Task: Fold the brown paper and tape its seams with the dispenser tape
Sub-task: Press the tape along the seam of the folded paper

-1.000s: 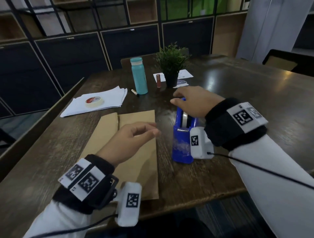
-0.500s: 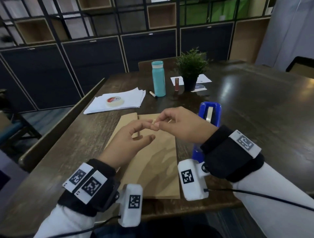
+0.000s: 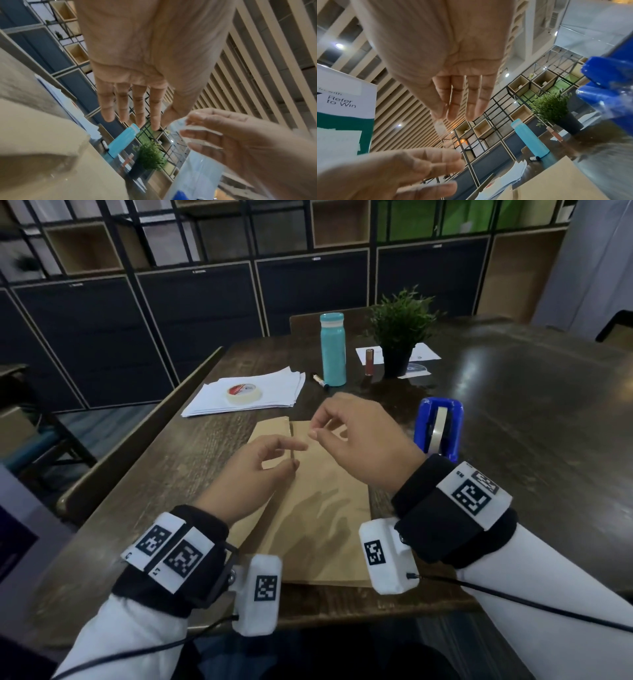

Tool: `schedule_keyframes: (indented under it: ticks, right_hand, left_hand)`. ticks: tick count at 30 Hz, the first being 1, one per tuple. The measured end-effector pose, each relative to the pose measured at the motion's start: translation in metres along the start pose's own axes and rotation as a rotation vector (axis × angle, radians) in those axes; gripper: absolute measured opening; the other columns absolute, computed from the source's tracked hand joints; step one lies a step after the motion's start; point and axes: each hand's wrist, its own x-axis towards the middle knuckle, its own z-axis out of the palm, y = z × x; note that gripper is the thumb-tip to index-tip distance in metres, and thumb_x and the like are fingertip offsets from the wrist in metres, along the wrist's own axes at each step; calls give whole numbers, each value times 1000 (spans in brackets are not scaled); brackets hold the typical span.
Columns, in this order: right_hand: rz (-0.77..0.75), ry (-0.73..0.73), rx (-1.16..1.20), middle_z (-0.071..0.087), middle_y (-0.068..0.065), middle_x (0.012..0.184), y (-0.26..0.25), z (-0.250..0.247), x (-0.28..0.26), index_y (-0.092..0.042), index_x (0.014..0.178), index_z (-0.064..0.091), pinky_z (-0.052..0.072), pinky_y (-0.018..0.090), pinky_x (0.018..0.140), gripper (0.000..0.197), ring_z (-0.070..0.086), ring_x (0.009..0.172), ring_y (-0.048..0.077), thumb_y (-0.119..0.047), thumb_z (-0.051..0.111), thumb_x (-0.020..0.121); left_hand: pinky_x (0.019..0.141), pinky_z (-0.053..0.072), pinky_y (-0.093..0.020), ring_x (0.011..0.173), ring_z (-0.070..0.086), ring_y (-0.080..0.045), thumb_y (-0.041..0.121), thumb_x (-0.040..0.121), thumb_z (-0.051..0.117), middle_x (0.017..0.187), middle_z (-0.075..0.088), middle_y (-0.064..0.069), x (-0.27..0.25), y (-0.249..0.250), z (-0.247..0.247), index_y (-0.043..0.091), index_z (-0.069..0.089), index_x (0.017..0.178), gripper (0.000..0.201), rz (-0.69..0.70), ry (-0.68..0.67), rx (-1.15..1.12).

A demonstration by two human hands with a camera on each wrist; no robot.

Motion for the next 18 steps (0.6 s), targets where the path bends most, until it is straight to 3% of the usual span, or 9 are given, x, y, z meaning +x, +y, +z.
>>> schedule_keyframes:
  ticks: [3, 5, 7, 9, 10, 13, 18]
  right_hand:
    - [8, 82, 51, 59, -8, 100, -4, 1, 2, -20, 93, 62, 51, 31, 85, 7, 57, 96, 8, -25, 58, 93]
    - [61, 79, 110, 61, -9, 96, -3, 2, 5, -17, 94, 65, 48, 19, 78, 10, 58, 94, 7, -25, 58, 92]
    - [128, 16, 158, 59, -15, 83, 0, 7, 6, -14, 94, 67, 40, 5, 64, 13, 57, 81, 1, -24, 59, 92]
    - [185, -43, 239, 57, -16, 74, 3, 17, 6, -8, 91, 68, 39, 3, 58, 16, 52, 67, -2, -23, 60, 91]
    - [216, -67, 293, 58, -12, 74, 6, 22, 6, -3, 91, 68, 42, 4, 63, 19, 51, 66, -1, -21, 61, 91]
    - [338, -200, 444, 61, 3, 83, 13, 37, 9, 6, 93, 66, 50, 29, 81, 25, 55, 79, 12, -18, 63, 89]
    - [468, -347, 564, 64, 6, 89, 15, 55, 8, -8, 84, 66, 51, 23, 77, 9, 57, 85, 13, -17, 67, 87]
  left_hand:
    - [91, 39, -27, 118, 51, -9, 19, 94, 57, 128, 56, 10, 2, -11, -12, 28, 60, 120, 27, -87, -19, 166]
    - [88, 41, -25, 113, 54, -10, 20, 95, 55, 124, 57, 10, 3, -22, -25, 27, 59, 121, 27, -153, -87, 301]
    - [85, 41, -23, 107, 58, -11, 20, 95, 56, 119, 59, 9, 2, -32, -38, 25, 60, 119, 25, -215, -166, 441]
    - [87, 42, -22, 105, 59, -10, 19, 93, 59, 121, 62, 7, 0, -41, -48, 24, 62, 121, 28, -265, -259, 557]
    - [89, 44, -23, 105, 59, -9, 20, 92, 60, 122, 62, 8, 0, -43, -51, 25, 62, 122, 30, -289, -314, 601]
    - [92, 48, -29, 106, 59, -7, 23, 88, 66, 120, 61, 12, -4, -49, -56, 35, 61, 122, 36, -366, -455, 682]
    - [98, 47, -37, 109, 55, -10, 41, 70, 80, 128, 54, 12, -3, -51, -54, 44, 54, 128, 64, -348, -593, 767]
